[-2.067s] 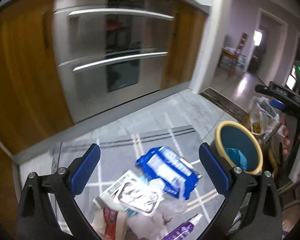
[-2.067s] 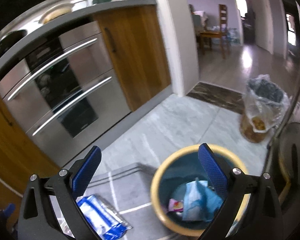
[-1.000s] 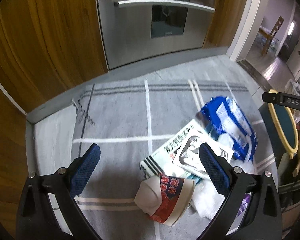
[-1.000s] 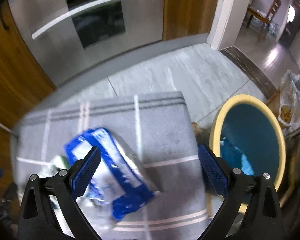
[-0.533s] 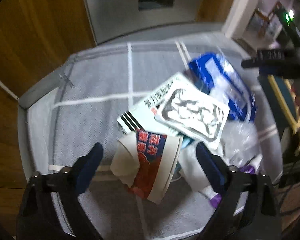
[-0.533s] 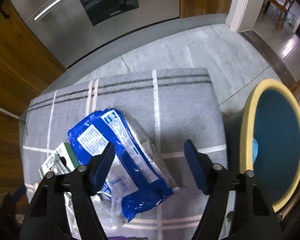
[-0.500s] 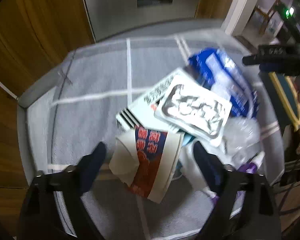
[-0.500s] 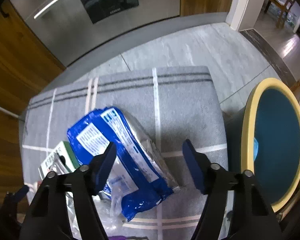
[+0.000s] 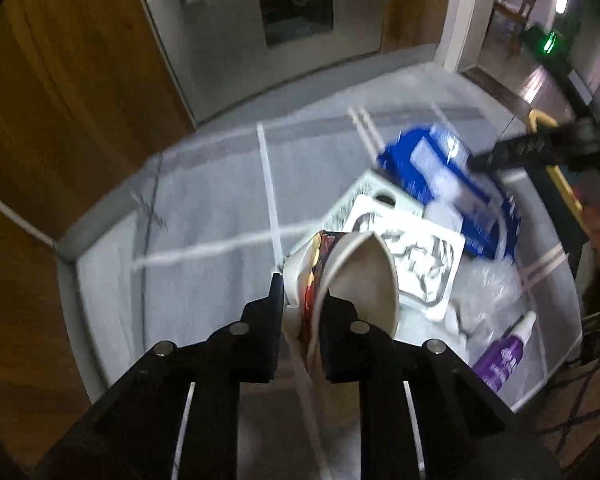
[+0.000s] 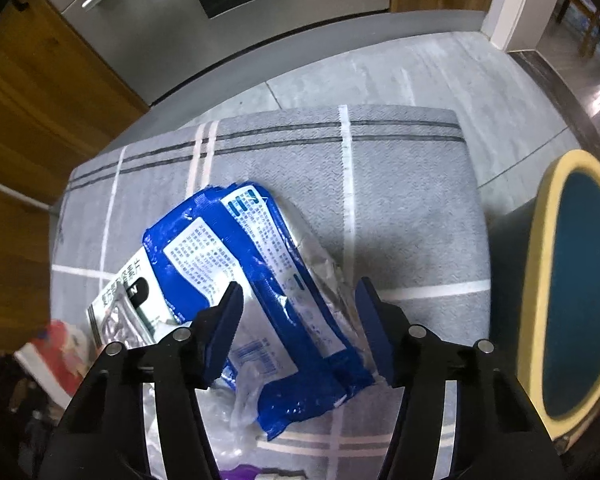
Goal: Collect trash
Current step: 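Grasp the blue wipes packet with the right tool and lift it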
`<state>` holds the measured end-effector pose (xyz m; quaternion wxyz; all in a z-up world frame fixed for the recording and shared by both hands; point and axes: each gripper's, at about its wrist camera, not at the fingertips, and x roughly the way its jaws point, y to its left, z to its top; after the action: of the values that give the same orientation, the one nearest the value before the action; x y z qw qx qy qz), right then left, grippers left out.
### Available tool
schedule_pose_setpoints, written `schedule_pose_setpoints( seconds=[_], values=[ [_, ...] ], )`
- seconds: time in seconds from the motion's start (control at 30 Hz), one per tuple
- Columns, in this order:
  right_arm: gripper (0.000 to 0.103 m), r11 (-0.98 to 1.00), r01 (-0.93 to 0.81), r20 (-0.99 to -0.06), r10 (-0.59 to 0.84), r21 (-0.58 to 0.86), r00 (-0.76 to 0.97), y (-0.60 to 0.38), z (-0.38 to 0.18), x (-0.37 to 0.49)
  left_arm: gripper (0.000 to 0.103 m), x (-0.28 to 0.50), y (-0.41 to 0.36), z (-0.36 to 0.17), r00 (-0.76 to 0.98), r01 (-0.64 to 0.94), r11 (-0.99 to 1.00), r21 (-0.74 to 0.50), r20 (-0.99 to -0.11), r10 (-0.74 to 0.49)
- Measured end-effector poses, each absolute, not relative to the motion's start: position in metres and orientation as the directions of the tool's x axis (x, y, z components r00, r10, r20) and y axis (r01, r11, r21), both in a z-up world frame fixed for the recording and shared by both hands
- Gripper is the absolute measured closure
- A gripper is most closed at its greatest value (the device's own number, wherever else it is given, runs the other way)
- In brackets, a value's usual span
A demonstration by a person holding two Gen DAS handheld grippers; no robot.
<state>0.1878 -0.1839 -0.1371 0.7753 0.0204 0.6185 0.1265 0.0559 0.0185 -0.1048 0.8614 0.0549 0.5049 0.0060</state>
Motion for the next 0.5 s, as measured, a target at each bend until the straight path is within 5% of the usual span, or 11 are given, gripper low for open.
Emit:
schedule_pose_setpoints(
  seconds=[0.33,0.5],
  values=[
    [0.035,0.959,-0.083,-0.949,0.280,0.270,0.144,-0.207,-0.158,0.201,0.088,0.078,0.005,-0.041,0.659,0.119,0.992,0.049,-0.751,-0.042],
    [0.060,0.958,-0.103,-0.955,0.277,0.267,0.103,-0.205,-0.163,0.201,0.088,0.075,-0.006,-0.040,0.662,0.172,0.984,0.053,-0.746,-0.076]
  ],
)
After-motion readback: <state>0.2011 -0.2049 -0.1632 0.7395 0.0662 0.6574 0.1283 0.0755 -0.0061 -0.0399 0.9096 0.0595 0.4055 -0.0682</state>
